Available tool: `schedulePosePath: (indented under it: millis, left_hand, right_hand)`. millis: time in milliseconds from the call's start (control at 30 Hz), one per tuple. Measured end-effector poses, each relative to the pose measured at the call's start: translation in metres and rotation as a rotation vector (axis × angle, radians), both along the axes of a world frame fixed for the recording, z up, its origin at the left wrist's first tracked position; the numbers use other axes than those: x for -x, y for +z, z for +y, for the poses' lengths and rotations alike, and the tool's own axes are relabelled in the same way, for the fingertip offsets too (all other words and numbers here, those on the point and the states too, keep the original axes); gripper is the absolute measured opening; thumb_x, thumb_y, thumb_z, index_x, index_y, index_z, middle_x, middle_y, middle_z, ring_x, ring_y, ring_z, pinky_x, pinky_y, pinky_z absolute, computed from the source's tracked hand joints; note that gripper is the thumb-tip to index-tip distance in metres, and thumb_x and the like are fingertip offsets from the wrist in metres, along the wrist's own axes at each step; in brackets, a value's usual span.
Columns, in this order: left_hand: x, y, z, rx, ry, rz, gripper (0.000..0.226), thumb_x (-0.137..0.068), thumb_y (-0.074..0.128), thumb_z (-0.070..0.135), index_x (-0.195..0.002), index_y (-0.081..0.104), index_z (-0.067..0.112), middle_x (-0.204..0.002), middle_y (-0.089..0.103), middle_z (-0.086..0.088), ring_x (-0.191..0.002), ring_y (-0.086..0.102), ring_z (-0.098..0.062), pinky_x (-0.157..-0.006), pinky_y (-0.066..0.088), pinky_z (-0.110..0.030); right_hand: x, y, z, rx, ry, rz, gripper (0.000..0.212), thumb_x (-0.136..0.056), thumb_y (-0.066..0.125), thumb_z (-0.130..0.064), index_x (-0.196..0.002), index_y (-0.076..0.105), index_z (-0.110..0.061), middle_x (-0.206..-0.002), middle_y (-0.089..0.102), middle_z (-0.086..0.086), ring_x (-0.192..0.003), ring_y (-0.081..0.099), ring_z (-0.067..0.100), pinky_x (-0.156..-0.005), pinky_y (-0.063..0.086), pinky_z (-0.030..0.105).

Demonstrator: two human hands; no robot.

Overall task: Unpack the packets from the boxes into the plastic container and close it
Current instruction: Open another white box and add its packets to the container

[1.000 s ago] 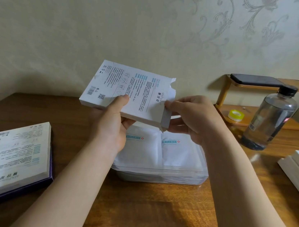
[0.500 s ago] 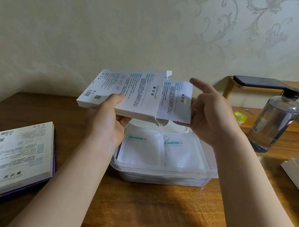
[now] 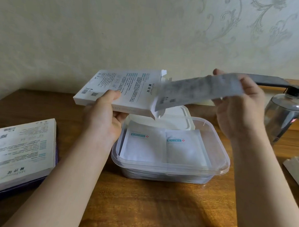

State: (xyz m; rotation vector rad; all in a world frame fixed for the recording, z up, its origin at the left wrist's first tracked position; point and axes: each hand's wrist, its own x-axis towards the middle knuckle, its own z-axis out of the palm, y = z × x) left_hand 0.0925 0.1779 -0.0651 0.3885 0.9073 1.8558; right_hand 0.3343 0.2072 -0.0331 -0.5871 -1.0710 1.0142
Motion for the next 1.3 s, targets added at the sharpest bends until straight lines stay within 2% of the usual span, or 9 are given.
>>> schedulePosePath:
  millis: [67,167,333,433,633,867,1000,1100,1300]
  left_hand:
    - [-0.002,-0.002,0.001,0.000,0.022,0.001,0.032,-0.090,0.069,-0.001,-0.116,0.064,0.017,-0.106,0.078,-0.011,-0.085,0.079,-0.022,-0.072,0.065,-0.040]
    - [-0.003,-0.005,0.002,0.000,0.048,-0.001,0.032,-0.090,0.070,0.001,-0.116,0.064,0.018,-0.106,0.078,-0.010,-0.083,0.079,-0.021,-0.066,0.064,-0.035]
    - [-0.004,-0.008,0.003,-0.008,0.070,-0.007,0.035,-0.091,0.069,0.003,-0.123,0.064,0.018,-0.105,0.079,-0.007,-0.085,0.079,-0.019,-0.064,0.062,-0.032]
    - [-0.006,-0.010,0.003,-0.018,0.056,0.008,0.036,-0.093,0.067,0.004,-0.126,0.063,0.019,-0.107,0.079,-0.006,-0.087,0.078,-0.019,-0.064,0.062,-0.031]
    - [-0.010,-0.010,0.003,-0.007,0.060,0.028,0.034,-0.093,0.068,0.004,-0.124,0.064,0.018,-0.106,0.078,-0.006,-0.082,0.078,-0.016,-0.056,0.058,-0.025]
    - [-0.010,-0.010,0.001,-0.005,0.053,0.036,0.031,-0.093,0.068,0.005,-0.120,0.064,0.021,-0.104,0.079,-0.005,-0.083,0.078,-0.015,-0.057,0.059,-0.025]
    - [-0.010,-0.009,-0.001,0.002,0.044,0.027,0.028,-0.094,0.068,0.005,-0.114,0.063,0.023,-0.097,0.080,-0.002,-0.082,0.078,-0.015,-0.058,0.059,-0.026]
    - [-0.010,-0.008,0.000,-0.002,0.052,0.021,0.033,-0.092,0.070,0.003,-0.119,0.064,0.021,-0.105,0.079,-0.004,-0.087,0.078,-0.017,-0.060,0.060,-0.028]
    - [-0.008,-0.010,0.002,0.002,0.066,0.018,0.035,-0.090,0.071,0.003,-0.120,0.064,0.020,-0.108,0.078,-0.005,-0.087,0.078,-0.018,-0.060,0.060,-0.028]
  right_hand:
    - [-0.008,0.005,-0.001,0.035,-0.021,0.046,0.010,-0.089,0.060,0.004,-0.084,0.059,-0.004,-0.085,0.067,0.012,-0.089,0.066,0.032,-0.086,0.056,0.050]
    - [-0.014,0.007,0.000,0.115,-0.105,0.014,0.017,-0.092,0.063,-0.001,-0.081,0.057,-0.013,-0.078,0.063,0.008,-0.074,0.062,0.025,-0.067,0.052,0.037]
    - [-0.003,-0.010,0.009,0.230,-0.236,-0.489,0.023,-0.086,0.066,0.004,-0.077,0.063,-0.017,-0.070,0.061,0.005,-0.057,0.057,0.017,-0.054,0.049,0.027]
    - [0.003,-0.021,0.011,0.363,-0.183,-0.748,0.020,-0.086,0.064,0.002,-0.079,0.066,-0.016,-0.073,0.064,0.008,-0.059,0.060,0.020,-0.050,0.050,0.025]
    - [0.013,-0.023,0.005,0.450,-0.122,-1.045,0.018,-0.087,0.063,-0.003,-0.096,0.070,-0.018,-0.086,0.066,0.004,-0.076,0.065,0.021,-0.057,0.054,0.026]
    - [0.023,-0.016,0.000,0.253,-0.380,-1.720,0.033,-0.080,0.067,-0.009,-0.112,0.062,-0.013,-0.111,0.062,0.008,-0.097,0.054,0.029,-0.077,0.047,0.034]
    - [0.033,-0.006,-0.017,0.229,-0.024,-1.848,0.061,-0.083,0.079,-0.031,-0.137,0.051,-0.027,-0.139,0.052,-0.004,-0.118,0.049,0.018,-0.091,0.040,0.030]
    - [0.038,-0.011,-0.019,0.307,0.195,-1.991,0.088,-0.074,0.080,-0.055,-0.149,0.037,-0.040,-0.153,0.042,-0.011,-0.138,0.042,0.020,-0.112,0.037,0.041]
    - [0.042,-0.024,-0.013,0.335,0.221,-2.050,0.093,-0.070,0.074,-0.069,-0.149,0.038,-0.036,-0.147,0.050,-0.006,-0.131,0.049,0.022,-0.104,0.041,0.038]
